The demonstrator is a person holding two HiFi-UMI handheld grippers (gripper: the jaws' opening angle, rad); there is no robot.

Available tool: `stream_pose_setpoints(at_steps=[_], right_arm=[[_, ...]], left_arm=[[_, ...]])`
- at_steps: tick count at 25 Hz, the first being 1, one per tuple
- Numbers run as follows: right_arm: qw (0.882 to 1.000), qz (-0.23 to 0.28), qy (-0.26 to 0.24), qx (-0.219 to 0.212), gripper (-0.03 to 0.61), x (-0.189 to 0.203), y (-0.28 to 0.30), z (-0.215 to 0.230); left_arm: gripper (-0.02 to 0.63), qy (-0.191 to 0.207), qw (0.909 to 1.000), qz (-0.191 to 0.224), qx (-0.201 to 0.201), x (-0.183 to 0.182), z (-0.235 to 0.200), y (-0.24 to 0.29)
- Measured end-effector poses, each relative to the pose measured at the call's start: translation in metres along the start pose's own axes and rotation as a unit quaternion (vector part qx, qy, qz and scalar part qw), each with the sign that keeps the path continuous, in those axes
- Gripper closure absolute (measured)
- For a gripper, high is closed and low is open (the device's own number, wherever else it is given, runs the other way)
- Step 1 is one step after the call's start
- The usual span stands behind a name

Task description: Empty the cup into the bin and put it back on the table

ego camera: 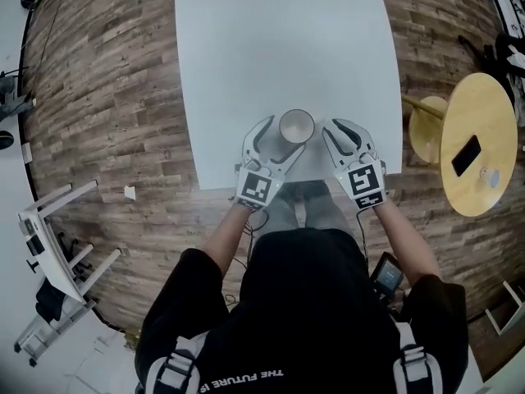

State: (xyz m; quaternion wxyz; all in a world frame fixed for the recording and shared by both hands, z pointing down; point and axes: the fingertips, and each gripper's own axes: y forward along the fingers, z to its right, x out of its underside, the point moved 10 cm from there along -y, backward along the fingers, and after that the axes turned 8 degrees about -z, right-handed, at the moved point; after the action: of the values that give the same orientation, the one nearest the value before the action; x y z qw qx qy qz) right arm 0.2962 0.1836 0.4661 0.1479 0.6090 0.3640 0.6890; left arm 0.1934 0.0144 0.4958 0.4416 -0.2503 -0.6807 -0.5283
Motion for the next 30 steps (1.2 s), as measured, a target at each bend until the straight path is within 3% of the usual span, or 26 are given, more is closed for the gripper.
stream_pose_setpoints(at_steps=[4, 10, 16, 26, 30], right_arm=[[1.0, 0.007, -0.005, -0.008, 0.48, 0.009, 0.026, 0.004], [0.999, 0.025, -0.024, -0.007, 0.48, 0.0, 0.048, 0.007], [0.999, 0.035, -0.014, -0.001, 0.509, -0.002, 0.059, 0.01], [0.996, 0.06, 0.062, -0.015, 0.525, 0.004, 0.062, 0.013], [0.993, 0.072, 0.091, -0.022, 0.525, 0.002, 0.06, 0.013]], left_arm=[[0.249, 0.038, 0.9986, 0.008, 0.036, 0.013, -0.006, 0.014], [0.249, 0.066, 0.9951, 0.012, 0.073, 0.005, -0.015, 0.025], [0.249, 0.043, 0.9931, 0.034, 0.104, -0.001, -0.027, 0.033], [0.249, 0.039, 0.9922, 0.033, 0.113, 0.001, -0.029, 0.036], [0.249, -0.009, 0.9891, 0.065, 0.132, 0.001, -0.035, 0.032]])
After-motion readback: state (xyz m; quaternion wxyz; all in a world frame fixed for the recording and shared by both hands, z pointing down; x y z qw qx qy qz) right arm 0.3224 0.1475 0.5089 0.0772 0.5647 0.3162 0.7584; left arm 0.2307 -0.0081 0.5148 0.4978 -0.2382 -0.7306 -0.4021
